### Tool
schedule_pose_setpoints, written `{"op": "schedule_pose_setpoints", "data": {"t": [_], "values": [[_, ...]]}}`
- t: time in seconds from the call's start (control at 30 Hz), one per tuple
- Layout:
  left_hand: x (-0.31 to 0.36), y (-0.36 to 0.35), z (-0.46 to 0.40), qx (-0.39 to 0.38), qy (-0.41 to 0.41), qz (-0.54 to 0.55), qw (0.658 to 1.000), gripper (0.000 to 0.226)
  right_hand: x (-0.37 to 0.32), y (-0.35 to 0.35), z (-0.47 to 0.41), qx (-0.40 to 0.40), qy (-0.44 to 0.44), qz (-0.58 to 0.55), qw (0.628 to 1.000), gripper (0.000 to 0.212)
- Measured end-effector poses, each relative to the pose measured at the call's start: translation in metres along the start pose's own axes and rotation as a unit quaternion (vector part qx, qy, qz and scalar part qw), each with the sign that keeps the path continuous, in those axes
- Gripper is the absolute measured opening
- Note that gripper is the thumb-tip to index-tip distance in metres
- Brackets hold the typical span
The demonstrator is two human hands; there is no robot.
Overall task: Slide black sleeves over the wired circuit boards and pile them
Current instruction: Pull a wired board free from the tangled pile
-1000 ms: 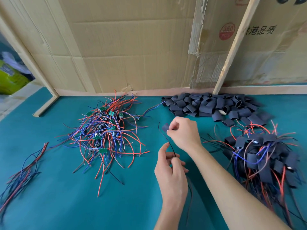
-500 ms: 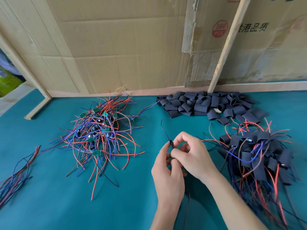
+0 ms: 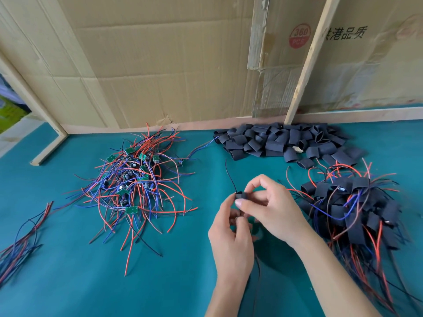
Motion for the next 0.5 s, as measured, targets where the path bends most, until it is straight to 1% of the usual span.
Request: {"op": "schedule_pose_setpoints", "data": {"t": [0.03, 0.1, 0.17, 0.23, 0.27, 0.33, 0.5], "values": [[0.001, 0.000, 0.000, -0.001, -0.005, -0.005, 1.000, 0.051, 0.003, 0.006, 0.000, 0.019, -0.002, -0.041, 0.999, 0.023], [0.003, -0.002, 0.001, -0.009, -0.013, -0.015, 1.000, 0.049, 0.009, 0.026, 0.002, 0.103, -0.003, -0.135, 0.985, 0.018], [0.004, -0.005, 0.001, -0.026, -0.016, -0.025, 0.999, 0.048, 0.017, 0.045, 0.006, 0.193, -0.011, -0.227, 0.955, 0.011], [0.004, -0.009, 0.001, -0.049, -0.022, -0.042, 0.998, 0.047, 0.029, 0.056, 0.009, 0.249, -0.025, -0.313, 0.916, 0.007], [0.005, -0.011, 0.001, -0.062, -0.026, -0.054, 0.996, 0.046, 0.034, 0.058, 0.011, 0.266, -0.033, -0.345, 0.899, 0.008], [0.005, -0.015, 0.003, -0.089, -0.030, -0.075, 0.993, 0.044, 0.041, 0.061, 0.013, 0.284, -0.049, -0.373, 0.882, 0.013], [0.005, -0.024, 0.004, -0.129, -0.032, -0.113, 0.985, 0.045, 0.051, 0.066, 0.015, 0.305, -0.071, -0.384, 0.869, 0.018]]}}
Point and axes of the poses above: each hand's wrist, its own z-axis away from the middle knuckle, its own y-axis out of the back of the hand, x = y × z, the point moved 8 cm from there along -z, towards the middle knuckle, and after that the axes turned 10 degrees about -x, right-handed, at the moved point
